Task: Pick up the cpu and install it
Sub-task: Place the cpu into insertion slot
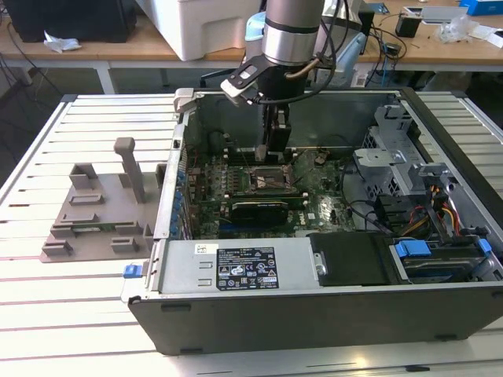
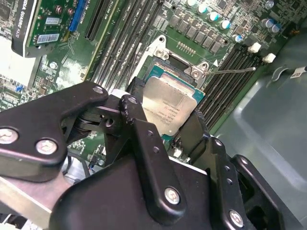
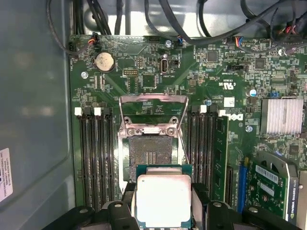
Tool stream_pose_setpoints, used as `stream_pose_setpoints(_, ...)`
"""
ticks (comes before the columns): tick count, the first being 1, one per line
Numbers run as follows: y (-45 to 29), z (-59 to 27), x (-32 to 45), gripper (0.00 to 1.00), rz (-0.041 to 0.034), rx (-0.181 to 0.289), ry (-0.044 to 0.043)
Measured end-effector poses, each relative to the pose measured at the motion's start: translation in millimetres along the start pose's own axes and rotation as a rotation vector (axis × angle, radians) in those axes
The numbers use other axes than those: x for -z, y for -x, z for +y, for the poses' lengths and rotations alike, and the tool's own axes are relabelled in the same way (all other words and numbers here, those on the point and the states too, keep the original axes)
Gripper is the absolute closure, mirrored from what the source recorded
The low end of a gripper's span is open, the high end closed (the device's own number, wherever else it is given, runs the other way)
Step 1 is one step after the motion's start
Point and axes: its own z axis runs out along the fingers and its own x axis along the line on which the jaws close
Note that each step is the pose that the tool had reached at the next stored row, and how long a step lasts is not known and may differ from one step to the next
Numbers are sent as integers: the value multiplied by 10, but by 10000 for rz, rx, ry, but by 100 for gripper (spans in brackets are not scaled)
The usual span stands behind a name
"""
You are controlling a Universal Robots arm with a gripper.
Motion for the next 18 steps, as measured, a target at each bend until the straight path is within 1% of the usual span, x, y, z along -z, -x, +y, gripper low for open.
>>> stream_pose_setpoints(5,1,0,0,45,1,-14,-1)
stream_pose_setpoints(9,-1,4,-18,45,0,-14,-1)
stream_pose_setpoints(18,-6,28,-92,45,-2,-14,-1)
